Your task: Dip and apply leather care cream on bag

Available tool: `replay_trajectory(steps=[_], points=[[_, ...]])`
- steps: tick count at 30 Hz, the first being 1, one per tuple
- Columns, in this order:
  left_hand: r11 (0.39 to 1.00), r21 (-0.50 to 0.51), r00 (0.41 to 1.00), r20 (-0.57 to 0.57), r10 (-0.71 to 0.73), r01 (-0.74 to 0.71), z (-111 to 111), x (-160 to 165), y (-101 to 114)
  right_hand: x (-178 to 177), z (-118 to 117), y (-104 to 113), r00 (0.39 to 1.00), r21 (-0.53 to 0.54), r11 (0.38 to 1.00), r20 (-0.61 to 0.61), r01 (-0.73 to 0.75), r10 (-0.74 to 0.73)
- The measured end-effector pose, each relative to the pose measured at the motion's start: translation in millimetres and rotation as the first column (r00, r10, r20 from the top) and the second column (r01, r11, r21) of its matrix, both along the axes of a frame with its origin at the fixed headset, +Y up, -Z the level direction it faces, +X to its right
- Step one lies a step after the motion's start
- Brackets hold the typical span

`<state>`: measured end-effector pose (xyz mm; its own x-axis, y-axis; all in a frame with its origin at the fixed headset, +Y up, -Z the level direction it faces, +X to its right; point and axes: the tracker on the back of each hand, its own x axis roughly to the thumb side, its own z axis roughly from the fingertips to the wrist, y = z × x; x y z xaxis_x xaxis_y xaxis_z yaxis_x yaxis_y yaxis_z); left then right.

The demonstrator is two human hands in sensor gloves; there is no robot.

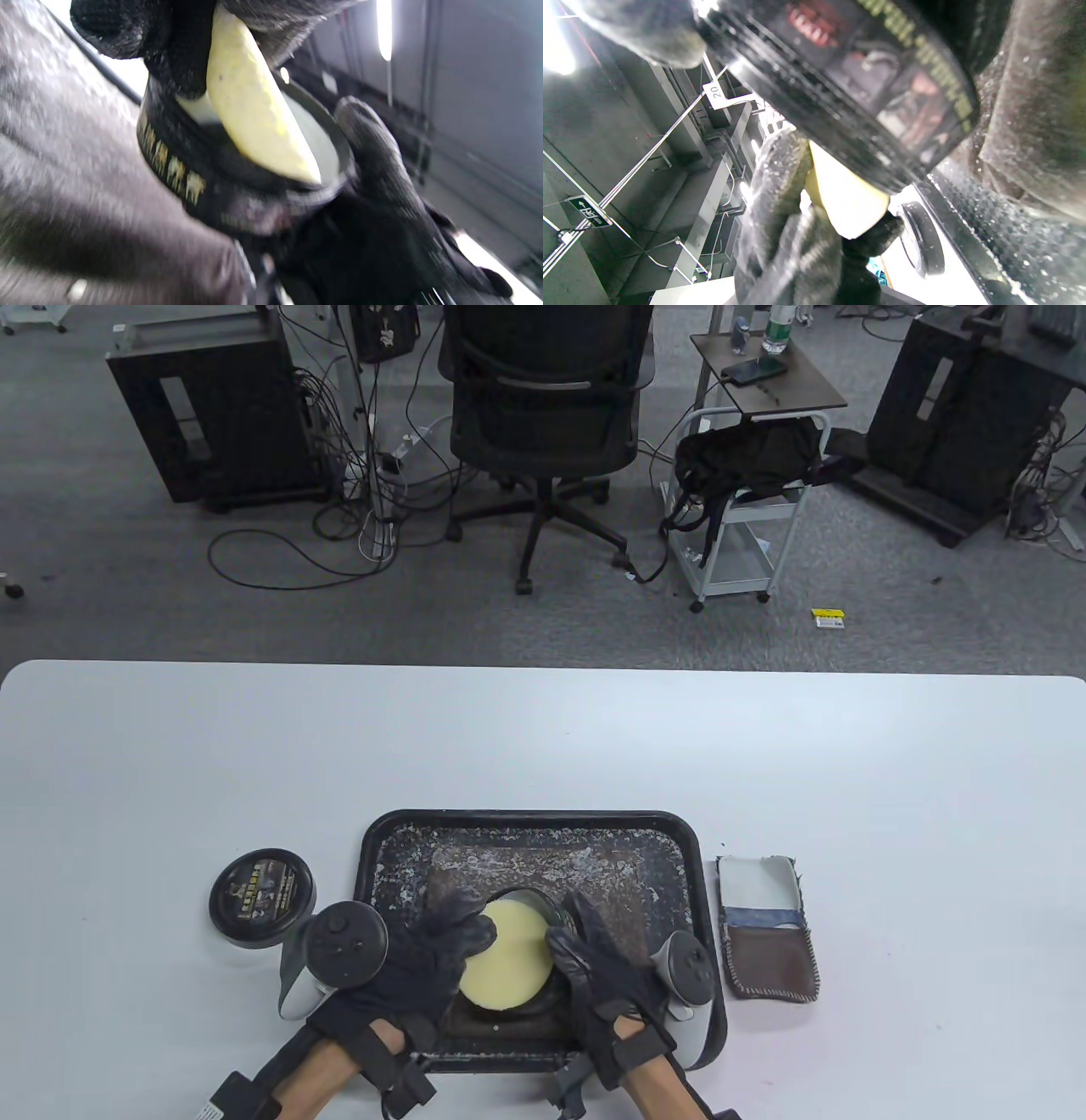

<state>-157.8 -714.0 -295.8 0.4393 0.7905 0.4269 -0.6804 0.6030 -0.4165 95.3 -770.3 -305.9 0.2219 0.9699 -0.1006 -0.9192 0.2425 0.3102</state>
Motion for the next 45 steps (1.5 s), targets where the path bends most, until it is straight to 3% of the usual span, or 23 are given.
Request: replay_trajectory(steps=[2,4,7,12,17,24,31,45], points=[[0.995,0.017,0.992,0.073,-0.1,0.099,3,2,-1,1,0,-1,1.0,-0.004,1.0,0.006,-0.004,0.004],[0.978,0.113,0.979,0.083,-0.184,0.174,5,4,1,0,0,-1,1.0,-0.022,1.0,-0.007,0.009,-0.01],[0.944,0.293,0.987,-0.009,-0.158,0.154,9,8,7,-2,1,-1,1.0,-0.021,1.0,-0.02,0.004,-0.004],[0.864,0.454,0.976,-0.104,-0.191,0.217,17,15,9,1,0,0,1.0,-0.022,1.0,-0.006,0.0,0.0],[0.856,0.437,0.961,-0.121,-0.25,0.278,15,24,1,0,1,2,0.998,-0.007,0.999,0.018,-0.054,0.054],[0.853,0.406,0.939,-0.243,-0.244,0.327,12,30,-6,-6,0,6,0.995,0.023,0.994,0.011,-0.104,0.104],[0.848,0.343,0.912,-0.22,-0.346,0.404,8,40,-19,-9,3,15,0.971,0.069,0.97,0.068,-0.232,0.227],[0.862,0.379,0.94,-0.196,-0.279,0.335,11,42,-14,1,0,16,0.965,0.083,0.969,0.144,-0.234,0.22]])
